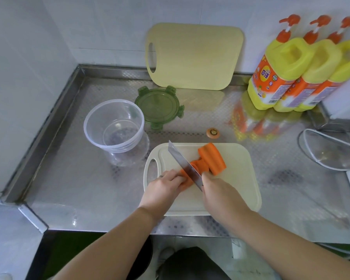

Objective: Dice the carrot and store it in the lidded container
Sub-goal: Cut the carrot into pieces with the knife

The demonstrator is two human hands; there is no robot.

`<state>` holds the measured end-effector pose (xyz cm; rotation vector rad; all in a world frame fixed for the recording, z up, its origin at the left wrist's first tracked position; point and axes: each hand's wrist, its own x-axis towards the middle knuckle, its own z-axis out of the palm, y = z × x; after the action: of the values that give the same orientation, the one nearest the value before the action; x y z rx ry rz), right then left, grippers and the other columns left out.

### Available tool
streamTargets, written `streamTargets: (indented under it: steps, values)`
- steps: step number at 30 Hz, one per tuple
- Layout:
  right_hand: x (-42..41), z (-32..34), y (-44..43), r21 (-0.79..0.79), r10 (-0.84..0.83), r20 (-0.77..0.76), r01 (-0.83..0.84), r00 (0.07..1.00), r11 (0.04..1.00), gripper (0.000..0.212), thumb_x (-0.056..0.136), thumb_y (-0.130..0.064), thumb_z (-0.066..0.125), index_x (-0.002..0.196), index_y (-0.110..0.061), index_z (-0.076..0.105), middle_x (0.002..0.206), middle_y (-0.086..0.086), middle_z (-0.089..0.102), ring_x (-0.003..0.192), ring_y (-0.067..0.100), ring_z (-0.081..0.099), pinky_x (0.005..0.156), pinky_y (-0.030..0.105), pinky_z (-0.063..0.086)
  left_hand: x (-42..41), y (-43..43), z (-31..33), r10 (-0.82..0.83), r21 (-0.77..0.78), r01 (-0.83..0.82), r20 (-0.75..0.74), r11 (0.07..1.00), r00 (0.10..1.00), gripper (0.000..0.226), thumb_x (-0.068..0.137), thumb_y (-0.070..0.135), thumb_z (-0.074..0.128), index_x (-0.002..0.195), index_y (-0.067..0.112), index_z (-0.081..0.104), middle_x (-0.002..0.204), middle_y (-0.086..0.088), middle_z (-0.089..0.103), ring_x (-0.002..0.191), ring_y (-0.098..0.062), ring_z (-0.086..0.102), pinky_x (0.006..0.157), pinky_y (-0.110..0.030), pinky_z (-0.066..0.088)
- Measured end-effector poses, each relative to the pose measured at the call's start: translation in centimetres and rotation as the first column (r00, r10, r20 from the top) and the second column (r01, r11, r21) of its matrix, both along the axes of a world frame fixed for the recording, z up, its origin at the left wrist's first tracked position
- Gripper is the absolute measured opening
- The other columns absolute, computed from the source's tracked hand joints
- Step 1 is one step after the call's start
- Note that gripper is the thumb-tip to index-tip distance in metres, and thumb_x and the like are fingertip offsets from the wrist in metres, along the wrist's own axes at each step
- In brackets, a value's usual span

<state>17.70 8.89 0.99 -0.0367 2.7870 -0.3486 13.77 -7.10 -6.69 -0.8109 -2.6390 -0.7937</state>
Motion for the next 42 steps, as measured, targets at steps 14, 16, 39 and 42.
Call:
streamTargets:
  steps: [14, 16, 39, 42]
  values:
    - [-1.1, -0.9, 0.1, 0.07, 0.095, 0.064, -0.1, 0.993, 0.993, 0.031, 0.094, -0.003, 0.037, 0.124, -0.011, 0.039, 0.072, -0.004, 0.04, 0.062, 0.017, 0.045, 0.046, 0.023, 0.023, -0.5, -0.4, -0.9, -0.046, 0.019, 0.046, -0.031, 0.999, 0.998, 0.028, 0.086, 0.028, 0.049, 0.082, 0.015, 0.073, 0.082, 0.003, 0.066, 0.063, -0.018, 0.063, 0.047, -0.025, 0.052]
    - [-1.3, -1.5, -0.1, 0.074, 0.093, 0.085, -0.099, 0.992, 0.992, 0.033, 0.095, -0.004, 0.038, 0.127, -0.01, 0.038, 0.085, 0.001, 0.052, 0.078, 0.022, 0.056, 0.053, 0.026, 0.028, -0.6, -0.5, -1.0, -0.05, 0.013, 0.05, -0.054, 0.999, 0.997, 0.029, 0.086, 0.028, 0.048, 0.081, 0.014, 0.074, 0.079, 0.001, 0.067, 0.061, -0.018, 0.064, 0.045, -0.024, 0.052]
    - [0.5, 0.9, -0.3, -0.01, -0.033, 0.028, 0.034, 0.999, 0.999, 0.017, 0.099, -0.015, 0.039, 0.088, -0.022, 0.028, 0.064, -0.008, 0.036, 0.052, 0.009, 0.037, 0.045, 0.021, 0.022, -0.2, -1.1, -0.9, -0.091, 0.01, 0.091, 0.027, 0.996, 0.995, 0.015, 0.083, 0.027, 0.047, 0.096, 0.029, 0.056, 0.105, 0.014, 0.052, 0.073, -0.016, 0.064, 0.044, -0.027, 0.053]
    - [0.6, 0.9, -0.5, 0.001, -0.026, 0.043, 0.026, 0.999, 1.0, 0.017, 0.099, -0.014, 0.038, 0.091, -0.022, 0.026, 0.064, -0.007, 0.036, 0.052, 0.007, 0.035, 0.044, 0.022, 0.022, -0.2, -1.1, -0.6, -0.087, -0.031, 0.088, 0.016, 0.996, 0.996, 0.023, 0.081, 0.027, 0.048, 0.088, 0.021, 0.069, 0.098, 0.009, 0.064, 0.071, -0.016, 0.065, 0.041, -0.026, 0.051]
